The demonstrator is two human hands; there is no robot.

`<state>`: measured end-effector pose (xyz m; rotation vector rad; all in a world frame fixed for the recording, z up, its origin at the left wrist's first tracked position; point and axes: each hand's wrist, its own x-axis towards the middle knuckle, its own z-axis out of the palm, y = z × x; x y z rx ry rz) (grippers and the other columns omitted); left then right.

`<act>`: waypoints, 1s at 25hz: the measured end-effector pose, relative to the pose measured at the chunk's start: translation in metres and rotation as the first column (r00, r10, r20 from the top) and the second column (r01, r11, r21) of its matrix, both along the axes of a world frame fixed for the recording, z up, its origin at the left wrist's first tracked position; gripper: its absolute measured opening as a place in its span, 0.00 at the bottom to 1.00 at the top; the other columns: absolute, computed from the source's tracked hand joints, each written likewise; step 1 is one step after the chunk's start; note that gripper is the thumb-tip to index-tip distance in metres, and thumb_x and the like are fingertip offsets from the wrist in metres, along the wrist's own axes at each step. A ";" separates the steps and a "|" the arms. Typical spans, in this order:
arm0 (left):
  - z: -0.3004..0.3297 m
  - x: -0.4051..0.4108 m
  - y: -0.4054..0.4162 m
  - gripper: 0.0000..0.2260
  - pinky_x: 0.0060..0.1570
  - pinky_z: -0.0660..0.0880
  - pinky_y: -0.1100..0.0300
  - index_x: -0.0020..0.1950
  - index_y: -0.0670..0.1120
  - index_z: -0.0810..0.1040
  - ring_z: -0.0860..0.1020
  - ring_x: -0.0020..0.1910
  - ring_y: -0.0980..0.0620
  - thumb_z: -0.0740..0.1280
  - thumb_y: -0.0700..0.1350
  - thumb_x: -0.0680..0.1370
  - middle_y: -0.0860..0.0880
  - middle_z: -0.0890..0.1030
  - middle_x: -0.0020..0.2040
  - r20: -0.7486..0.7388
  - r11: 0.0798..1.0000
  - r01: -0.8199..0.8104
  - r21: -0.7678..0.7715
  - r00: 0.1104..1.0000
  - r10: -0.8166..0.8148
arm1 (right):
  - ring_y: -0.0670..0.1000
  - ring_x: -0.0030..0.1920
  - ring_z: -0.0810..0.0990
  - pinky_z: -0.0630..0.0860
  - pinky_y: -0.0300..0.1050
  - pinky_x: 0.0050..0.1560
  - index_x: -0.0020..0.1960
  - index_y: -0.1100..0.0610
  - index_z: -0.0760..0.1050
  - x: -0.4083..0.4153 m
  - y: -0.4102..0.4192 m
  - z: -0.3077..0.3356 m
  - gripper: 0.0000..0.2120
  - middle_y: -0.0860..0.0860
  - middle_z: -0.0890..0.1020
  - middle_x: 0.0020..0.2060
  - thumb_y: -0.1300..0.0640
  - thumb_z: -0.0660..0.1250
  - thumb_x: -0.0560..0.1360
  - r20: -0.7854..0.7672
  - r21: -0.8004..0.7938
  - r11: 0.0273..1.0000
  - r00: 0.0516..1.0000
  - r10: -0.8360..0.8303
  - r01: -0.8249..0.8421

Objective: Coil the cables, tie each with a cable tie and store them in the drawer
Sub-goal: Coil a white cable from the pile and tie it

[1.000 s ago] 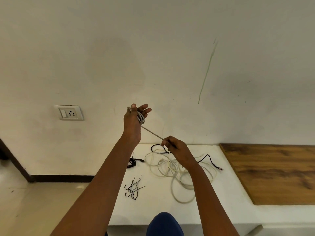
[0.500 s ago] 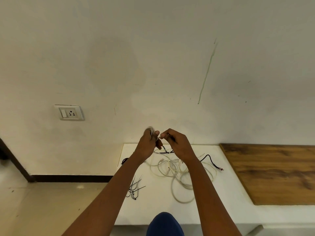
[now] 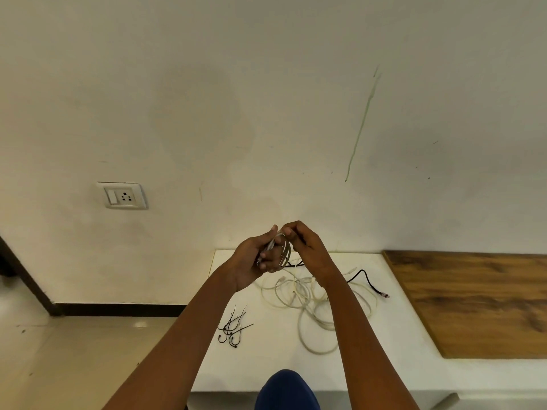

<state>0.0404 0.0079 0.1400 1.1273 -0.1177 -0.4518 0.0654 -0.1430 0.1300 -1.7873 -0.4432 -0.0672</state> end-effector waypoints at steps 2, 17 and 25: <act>0.006 -0.002 0.001 0.17 0.27 0.66 0.65 0.35 0.47 0.74 0.55 0.21 0.56 0.57 0.54 0.79 0.53 0.61 0.21 -0.027 0.971 0.012 -0.238 0.999 -0.019 | 0.45 0.40 0.72 0.70 0.38 0.44 0.48 0.59 0.73 -0.002 0.004 -0.005 0.10 0.49 0.76 0.38 0.57 0.56 0.81 -0.021 0.018 1.000 1.000 -0.022 0.022; 0.000 0.011 0.002 0.08 0.39 0.77 0.67 0.48 0.44 0.70 0.83 0.36 0.57 0.54 0.44 0.83 0.48 0.82 0.46 0.176 0.831 -0.555 -0.023 0.816 0.550 | 0.48 0.34 0.80 0.77 0.35 0.41 0.54 0.64 0.80 -0.023 0.028 -0.013 0.10 0.59 0.84 0.42 0.64 0.66 0.75 0.043 -0.353 0.935 0.999 -0.021 0.034; -0.012 0.009 0.004 0.09 0.31 0.72 0.70 0.46 0.43 0.65 0.74 0.32 0.56 0.57 0.47 0.82 0.49 0.74 0.36 0.283 0.730 -0.436 0.526 0.899 0.333 | 0.42 0.36 0.81 0.74 0.28 0.41 0.48 0.59 0.82 -0.033 0.029 -0.016 0.09 0.46 0.84 0.38 0.67 0.68 0.69 0.193 -0.246 0.965 0.980 -0.040 0.088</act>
